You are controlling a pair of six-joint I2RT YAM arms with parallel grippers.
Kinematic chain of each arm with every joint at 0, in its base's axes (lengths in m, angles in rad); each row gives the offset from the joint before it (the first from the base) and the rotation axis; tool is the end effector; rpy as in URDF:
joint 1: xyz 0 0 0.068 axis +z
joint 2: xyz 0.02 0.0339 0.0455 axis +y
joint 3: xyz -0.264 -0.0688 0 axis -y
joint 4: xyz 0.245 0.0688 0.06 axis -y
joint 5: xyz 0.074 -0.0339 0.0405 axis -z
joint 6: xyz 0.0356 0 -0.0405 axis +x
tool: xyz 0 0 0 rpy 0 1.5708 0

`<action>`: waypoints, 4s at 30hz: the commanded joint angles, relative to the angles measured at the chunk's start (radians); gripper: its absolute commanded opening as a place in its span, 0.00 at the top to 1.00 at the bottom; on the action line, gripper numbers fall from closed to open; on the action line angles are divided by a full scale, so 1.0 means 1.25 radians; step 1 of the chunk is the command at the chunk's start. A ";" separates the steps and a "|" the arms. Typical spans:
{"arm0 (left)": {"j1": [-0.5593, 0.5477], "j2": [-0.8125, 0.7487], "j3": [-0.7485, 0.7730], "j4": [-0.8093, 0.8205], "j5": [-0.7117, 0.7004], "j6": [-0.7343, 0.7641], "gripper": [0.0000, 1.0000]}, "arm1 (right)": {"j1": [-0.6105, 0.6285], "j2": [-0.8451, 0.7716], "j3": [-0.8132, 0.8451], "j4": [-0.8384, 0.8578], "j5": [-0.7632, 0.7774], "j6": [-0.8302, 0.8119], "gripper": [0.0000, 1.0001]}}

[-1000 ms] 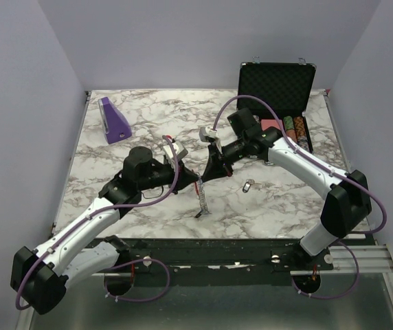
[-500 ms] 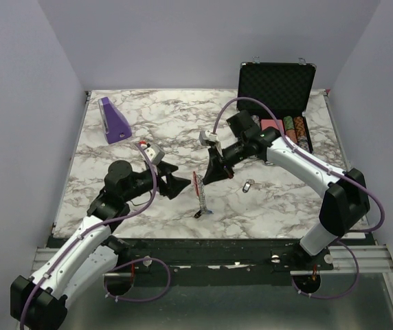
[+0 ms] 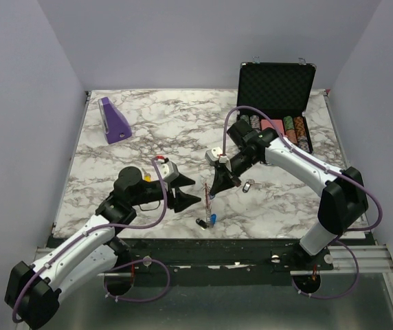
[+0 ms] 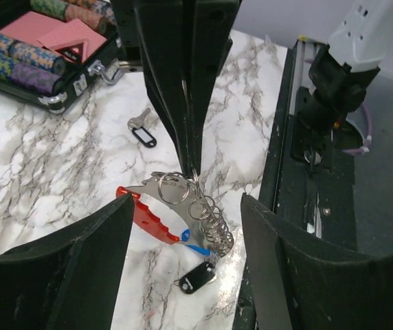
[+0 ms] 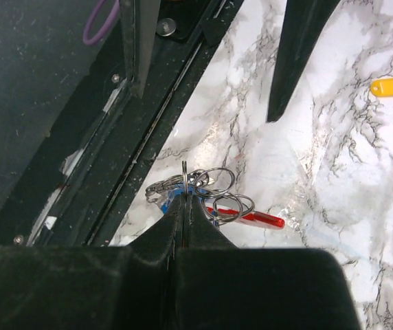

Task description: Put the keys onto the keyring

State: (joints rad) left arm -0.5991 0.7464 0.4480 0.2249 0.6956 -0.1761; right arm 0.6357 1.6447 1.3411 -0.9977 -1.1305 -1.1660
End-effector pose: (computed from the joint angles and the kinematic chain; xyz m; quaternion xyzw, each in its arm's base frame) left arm 0.1350 -0.1198 0.2706 0.3714 0.6247 -0.4730 0.4980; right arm 0.2343 0.2129 0.2748 -0.7006 0.4632 0.4825 0.2486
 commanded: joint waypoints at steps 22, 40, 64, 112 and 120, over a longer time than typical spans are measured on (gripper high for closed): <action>-0.111 0.129 0.083 -0.103 -0.082 0.109 0.58 | 0.007 0.026 0.030 -0.031 0.012 -0.016 0.99; -0.138 0.202 0.103 -0.087 -0.090 0.072 0.80 | 0.007 0.008 0.018 -0.003 0.012 0.026 0.99; -0.138 0.201 0.131 -0.127 -0.187 -0.021 0.97 | 0.007 0.005 0.021 0.047 0.018 0.131 0.99; -0.138 0.037 -0.194 0.505 -0.312 -0.225 1.00 | -0.042 -0.046 -0.042 0.300 -0.188 0.491 0.64; -0.138 0.045 -0.193 0.517 -0.309 -0.233 1.00 | -0.042 -0.040 -0.069 0.360 -0.196 0.549 0.66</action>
State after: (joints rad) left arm -0.7681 0.7982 0.1959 0.7948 0.3111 -0.4534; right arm 0.5835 1.6096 1.2732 -0.5953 -1.3357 -0.5217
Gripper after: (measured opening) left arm 0.009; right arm 0.341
